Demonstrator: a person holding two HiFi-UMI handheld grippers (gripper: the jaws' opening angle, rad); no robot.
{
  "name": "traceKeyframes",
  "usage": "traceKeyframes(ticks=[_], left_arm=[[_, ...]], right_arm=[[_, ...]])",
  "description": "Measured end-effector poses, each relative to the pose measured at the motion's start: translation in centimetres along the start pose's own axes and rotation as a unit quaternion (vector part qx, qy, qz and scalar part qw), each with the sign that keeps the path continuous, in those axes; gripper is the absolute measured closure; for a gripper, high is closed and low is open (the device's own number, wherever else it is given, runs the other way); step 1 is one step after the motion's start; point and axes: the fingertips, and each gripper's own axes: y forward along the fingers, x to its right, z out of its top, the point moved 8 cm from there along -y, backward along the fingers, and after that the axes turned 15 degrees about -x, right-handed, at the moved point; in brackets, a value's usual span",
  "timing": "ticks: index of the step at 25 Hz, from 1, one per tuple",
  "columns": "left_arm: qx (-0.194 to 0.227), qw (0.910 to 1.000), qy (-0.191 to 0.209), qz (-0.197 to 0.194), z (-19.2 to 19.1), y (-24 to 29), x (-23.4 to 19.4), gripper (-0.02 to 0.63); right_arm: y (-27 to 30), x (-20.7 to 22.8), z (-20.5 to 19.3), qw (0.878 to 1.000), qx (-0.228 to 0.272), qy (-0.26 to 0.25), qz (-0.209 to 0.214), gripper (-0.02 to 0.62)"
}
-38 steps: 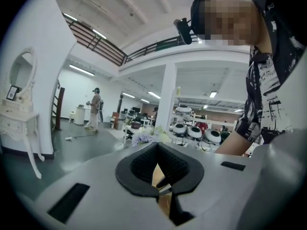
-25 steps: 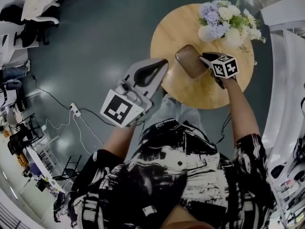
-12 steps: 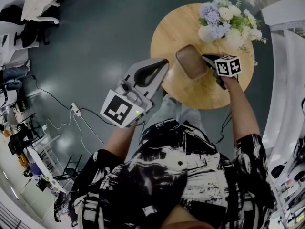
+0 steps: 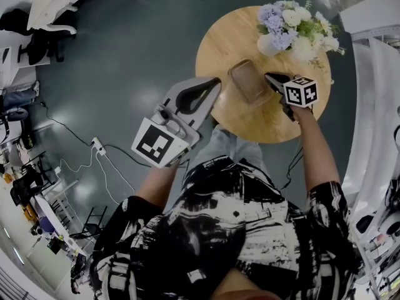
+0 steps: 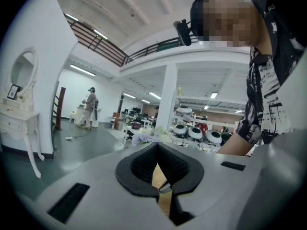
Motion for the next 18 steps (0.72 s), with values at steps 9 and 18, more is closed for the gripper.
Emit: traceKeyframes(ticks=[9, 18], left_arm=[[0.014, 0.9998, 0.017, -0.001, 1.6, -0.5, 0.6, 0.606], [0.031, 0.9984, 0.045, 0.017, 4.8, -1.6, 0.8, 0.606]], right_arm=[[-6.7, -5.9, 0.6, 0.994, 0.083, -0.065, -0.008, 0.58], [-19.9, -13.9, 1.5, 0.964, 0.227, -0.127, -0.047, 0.58]])
